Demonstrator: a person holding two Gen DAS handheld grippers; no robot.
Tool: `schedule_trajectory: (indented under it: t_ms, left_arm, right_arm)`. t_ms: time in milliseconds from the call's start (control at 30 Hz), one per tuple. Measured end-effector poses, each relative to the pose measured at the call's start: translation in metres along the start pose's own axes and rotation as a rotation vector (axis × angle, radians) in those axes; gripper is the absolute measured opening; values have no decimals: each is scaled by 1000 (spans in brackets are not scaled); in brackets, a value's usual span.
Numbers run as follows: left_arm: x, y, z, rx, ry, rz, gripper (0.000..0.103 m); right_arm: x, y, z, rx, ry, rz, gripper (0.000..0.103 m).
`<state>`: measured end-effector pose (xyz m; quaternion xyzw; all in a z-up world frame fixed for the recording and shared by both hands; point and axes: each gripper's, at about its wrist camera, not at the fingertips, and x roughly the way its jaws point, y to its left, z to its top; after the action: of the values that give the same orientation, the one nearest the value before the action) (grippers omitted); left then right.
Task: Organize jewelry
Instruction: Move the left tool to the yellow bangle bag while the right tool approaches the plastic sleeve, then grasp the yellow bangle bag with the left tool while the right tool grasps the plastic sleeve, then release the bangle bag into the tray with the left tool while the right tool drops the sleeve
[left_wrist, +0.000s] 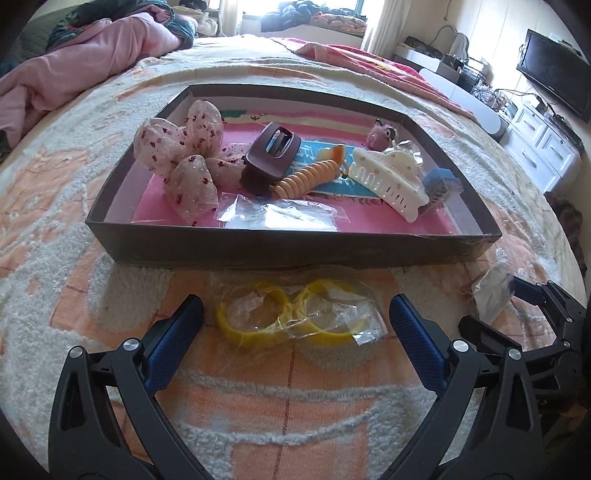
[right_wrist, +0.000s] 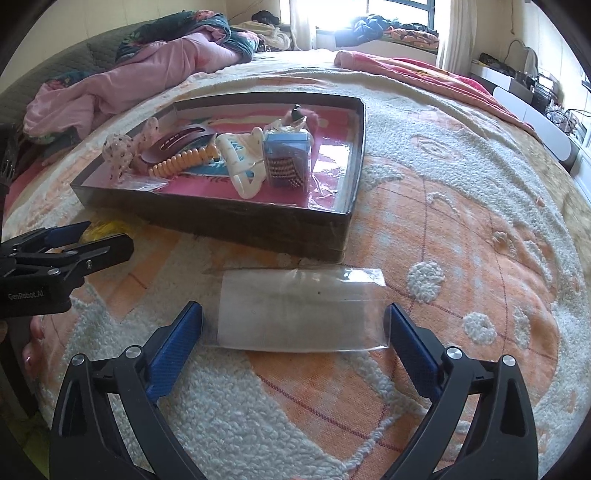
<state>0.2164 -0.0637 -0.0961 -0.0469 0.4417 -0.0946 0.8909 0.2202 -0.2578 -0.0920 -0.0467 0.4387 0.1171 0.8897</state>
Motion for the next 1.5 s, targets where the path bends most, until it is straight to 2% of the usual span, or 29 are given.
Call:
schedule_trajectory:
  t_ms: [33, 100, 133, 267, 567, 900, 1233, 1500]
  left_arm:
    - [1, 0, 0, 4, 1, 3, 91]
    - [0, 1, 0, 8, -1, 12, 83]
    - [1, 2, -1, 7, -1, 15, 79]
    - [0, 4, -1, 8, -1, 6, 77]
    - [-15, 11, -10, 2, 3, -40, 75]
    - [-43, 25, -14, -35, -28, -61, 75]
    - [-66, 37, -10, -50, -74, -64, 75]
    - [-70, 41, 0, -48, -96, -58, 75]
  right_arm:
    - [1, 0, 0, -2, 1, -3, 94]
    - [2, 1, 0, -7, 1, -6, 87]
    - [2, 2, 1, -11, -1, -7, 87]
    - [0, 3, 1, -21, -7, -9, 87]
    - [-11, 18, -4, -55, -19, 46, 86]
    - [-22, 46, -4, -96, -30, 111, 86]
    - [-37, 58, 11, -109, -77, 128, 86]
    - [-41, 54, 27, -107, -115, 115, 86]
